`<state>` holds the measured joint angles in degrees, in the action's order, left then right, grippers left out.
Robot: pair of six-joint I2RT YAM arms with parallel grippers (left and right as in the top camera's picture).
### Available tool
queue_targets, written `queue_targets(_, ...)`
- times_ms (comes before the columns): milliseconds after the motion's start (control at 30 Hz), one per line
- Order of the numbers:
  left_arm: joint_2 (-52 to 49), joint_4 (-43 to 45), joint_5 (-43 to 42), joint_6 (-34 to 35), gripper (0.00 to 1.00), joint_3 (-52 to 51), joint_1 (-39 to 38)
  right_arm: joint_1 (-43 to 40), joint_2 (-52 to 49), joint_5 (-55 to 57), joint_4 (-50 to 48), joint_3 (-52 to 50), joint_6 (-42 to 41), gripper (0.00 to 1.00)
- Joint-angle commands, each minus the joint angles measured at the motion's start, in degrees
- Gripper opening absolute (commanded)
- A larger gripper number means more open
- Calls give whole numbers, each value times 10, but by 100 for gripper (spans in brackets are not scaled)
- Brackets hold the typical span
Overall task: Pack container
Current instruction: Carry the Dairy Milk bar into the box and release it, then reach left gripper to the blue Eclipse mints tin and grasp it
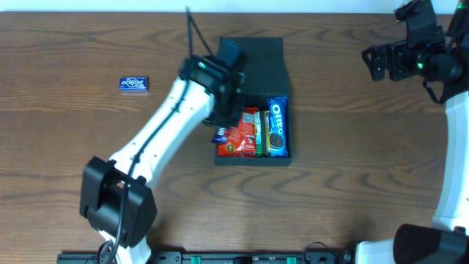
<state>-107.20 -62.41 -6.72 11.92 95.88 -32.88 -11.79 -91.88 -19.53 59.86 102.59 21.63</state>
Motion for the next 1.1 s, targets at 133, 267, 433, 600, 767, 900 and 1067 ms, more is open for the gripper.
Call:
queue_targets(133,-47,56,48,141,16,-6,-46,-5,0,-5,34,0,7,99)
queue_targets(267,-81,71,41,164,16,-6,-48,-5,0,-4,38,0,0,99)
queue_targets(433,-111,87,33,164,17,-6,-48,-5,0,-4,38,0,1,99)
queue_targets(600,-126,103,31,170,20,-6,-50,-5,0,-4,38,0,1,99)
queue_targets(767,-138,109,12,181,21,-6,-50,-5,0,-4,38,0,1,99)
queue_targets(900,-139,110,-5,181,28,-6,-50,-5,0,-4,37,0,1,99)
queue_targets(1067,-139,97,-22,174,38,1,-50,-5,0,-4,36,0,1,99)
